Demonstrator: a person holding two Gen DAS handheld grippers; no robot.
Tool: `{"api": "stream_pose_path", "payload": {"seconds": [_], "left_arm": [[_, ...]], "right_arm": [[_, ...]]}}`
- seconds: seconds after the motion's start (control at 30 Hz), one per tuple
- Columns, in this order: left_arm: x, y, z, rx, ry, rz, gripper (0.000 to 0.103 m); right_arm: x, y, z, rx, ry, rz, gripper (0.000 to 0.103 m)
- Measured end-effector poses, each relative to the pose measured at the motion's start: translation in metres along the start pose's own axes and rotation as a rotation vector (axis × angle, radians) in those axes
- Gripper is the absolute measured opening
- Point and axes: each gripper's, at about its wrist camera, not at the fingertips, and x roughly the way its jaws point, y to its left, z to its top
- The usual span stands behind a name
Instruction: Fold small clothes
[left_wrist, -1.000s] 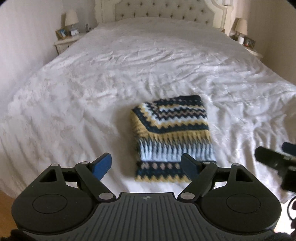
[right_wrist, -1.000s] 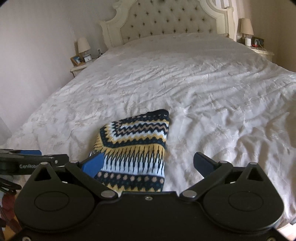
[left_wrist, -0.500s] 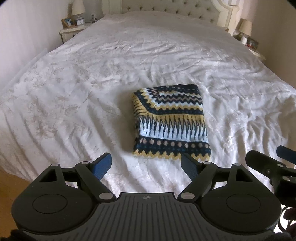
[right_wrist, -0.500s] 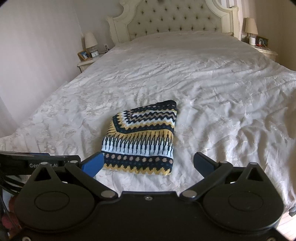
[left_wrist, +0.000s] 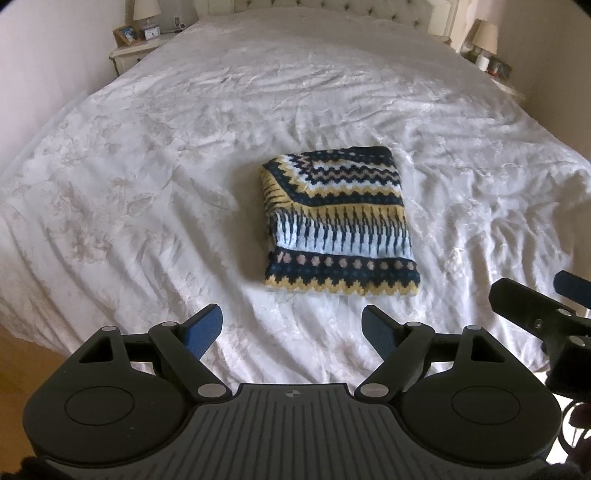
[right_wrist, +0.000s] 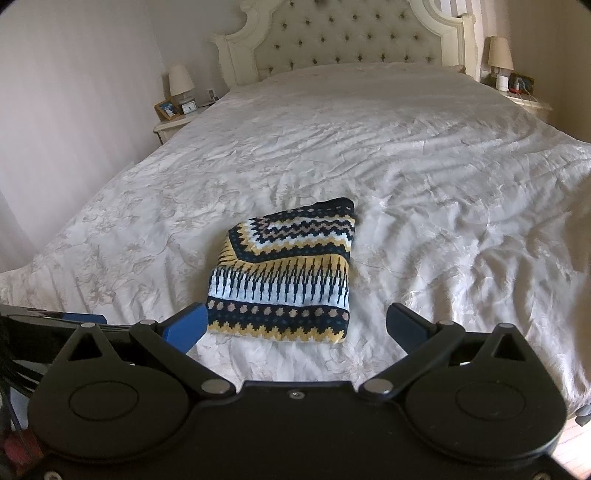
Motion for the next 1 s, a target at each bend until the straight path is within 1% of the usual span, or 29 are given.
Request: {"api": "stream_pose_path", "payload": {"seconds": [0.13,0.3,0.73,1.0], "left_arm": [[-0.003,0.000,-0.002,-0.001,-0.010,0.026,0.082],[-0.006,-0.003,-0.003,0.038,-0.024,0.062,0.081],[-0.011,-0.003,-0.005,0.041,-0.028,0.060,0.081],[-0.013,-0.001,-0.004,0.049,-0.027,0.067,0.081]], "right_arm": [[-0.001,0.002,0.000,-0.003,-0.001,0.002,0.102],[-0.003,0.002,0.000,-0.003,-0.003,0.007,0.102],[-0.004,0.002,0.000,0.006,0.007,-0.001,0.102],[0.001,0.004,-0.001,0.011,0.054,-0.058,0.102]]}}
